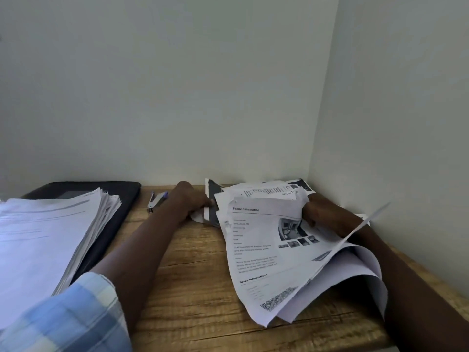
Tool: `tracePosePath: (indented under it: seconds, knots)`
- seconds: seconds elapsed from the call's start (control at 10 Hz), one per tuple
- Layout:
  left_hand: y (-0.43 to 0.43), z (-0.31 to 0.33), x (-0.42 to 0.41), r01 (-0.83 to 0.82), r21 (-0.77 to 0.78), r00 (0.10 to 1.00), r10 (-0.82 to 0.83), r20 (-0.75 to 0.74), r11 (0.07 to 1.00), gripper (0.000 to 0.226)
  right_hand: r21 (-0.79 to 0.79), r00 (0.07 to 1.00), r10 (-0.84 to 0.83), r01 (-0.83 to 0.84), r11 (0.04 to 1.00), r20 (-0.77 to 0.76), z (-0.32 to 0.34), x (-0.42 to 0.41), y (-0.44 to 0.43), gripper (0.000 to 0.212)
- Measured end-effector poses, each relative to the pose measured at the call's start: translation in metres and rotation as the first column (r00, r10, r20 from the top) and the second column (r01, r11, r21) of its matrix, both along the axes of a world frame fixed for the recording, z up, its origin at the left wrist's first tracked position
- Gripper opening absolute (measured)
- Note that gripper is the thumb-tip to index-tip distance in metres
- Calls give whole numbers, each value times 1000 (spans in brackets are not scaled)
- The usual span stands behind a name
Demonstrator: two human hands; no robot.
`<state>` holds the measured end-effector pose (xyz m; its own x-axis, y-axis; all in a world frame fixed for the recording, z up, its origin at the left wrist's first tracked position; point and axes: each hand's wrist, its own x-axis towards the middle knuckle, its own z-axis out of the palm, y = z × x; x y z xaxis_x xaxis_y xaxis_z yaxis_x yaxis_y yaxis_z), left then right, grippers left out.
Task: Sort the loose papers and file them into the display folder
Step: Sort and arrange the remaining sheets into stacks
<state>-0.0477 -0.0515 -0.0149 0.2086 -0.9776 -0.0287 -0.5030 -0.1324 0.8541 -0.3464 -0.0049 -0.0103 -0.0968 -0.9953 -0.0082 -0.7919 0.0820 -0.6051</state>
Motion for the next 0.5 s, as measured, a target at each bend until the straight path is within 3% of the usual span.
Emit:
tracePosePath:
  seconds: [0.1, 0.2, 0.3, 0.4, 0.5]
  knots:
    - [3, -1, 0, 24, -27, 991, -27, -132, 999, 17, -41, 998, 33, -31, 999, 50, -16, -21, -23, 41]
    - [6, -3, -1, 92, -179, 948, -141, -287, 979, 14, -57, 999, 36, -34, 998, 38, -28, -39, -31, 56]
    - [8, 1, -1, 211, -157, 857, -260, -444, 965, 40, -104, 999, 30, -29, 994, 12, -19, -28, -18, 45]
    - [7, -2, -3, 299, -139, 941, -315, -120, 944, 34, -69, 998, 57, -56, 996, 15, -23, -29, -20, 47]
    - [11, -6, -9, 376, -106, 855, -301, 422, 920, 16, -33, 999, 39, -39, 999, 25, -23, -24, -17, 29]
